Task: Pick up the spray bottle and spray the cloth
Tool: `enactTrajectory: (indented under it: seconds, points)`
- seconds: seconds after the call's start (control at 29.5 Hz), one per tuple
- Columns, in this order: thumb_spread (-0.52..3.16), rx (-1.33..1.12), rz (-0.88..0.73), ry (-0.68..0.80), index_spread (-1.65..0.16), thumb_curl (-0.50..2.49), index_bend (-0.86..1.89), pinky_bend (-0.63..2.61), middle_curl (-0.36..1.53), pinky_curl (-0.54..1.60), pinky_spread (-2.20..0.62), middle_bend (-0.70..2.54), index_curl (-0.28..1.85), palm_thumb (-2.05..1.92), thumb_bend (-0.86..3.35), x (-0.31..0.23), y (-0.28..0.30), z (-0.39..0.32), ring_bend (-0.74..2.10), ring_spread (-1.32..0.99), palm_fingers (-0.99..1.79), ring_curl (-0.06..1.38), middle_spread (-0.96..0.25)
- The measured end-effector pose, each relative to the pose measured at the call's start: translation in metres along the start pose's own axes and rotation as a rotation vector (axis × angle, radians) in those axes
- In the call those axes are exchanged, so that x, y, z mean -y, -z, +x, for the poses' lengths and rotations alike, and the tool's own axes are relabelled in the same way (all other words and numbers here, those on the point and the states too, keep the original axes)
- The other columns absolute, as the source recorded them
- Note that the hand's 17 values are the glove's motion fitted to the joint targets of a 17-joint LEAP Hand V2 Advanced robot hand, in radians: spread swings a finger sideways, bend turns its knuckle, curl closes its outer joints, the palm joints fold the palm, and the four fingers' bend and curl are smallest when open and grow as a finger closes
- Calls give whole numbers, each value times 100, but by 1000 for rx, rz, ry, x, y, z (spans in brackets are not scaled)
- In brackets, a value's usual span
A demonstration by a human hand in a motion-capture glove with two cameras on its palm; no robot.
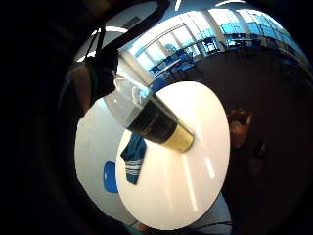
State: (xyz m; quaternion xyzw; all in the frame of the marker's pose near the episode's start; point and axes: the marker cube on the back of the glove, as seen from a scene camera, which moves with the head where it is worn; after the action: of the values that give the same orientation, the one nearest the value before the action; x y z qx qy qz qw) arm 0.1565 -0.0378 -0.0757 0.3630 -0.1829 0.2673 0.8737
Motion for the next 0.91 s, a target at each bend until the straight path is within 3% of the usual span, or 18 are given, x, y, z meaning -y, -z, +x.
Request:
enactTrajectory:
  seconds: [0.54,0.91]
  points:
    - [98,232,-130,-210,-33,38,9,18,44,30,5,33,24,76,-2,42,-37,25,47,-16,91,42,-12]
    - [87,293,-242,-256,-32,39,23,9,46,26,5,39,32,82,-2,64,-54,31,41,-18,102,40,-19]
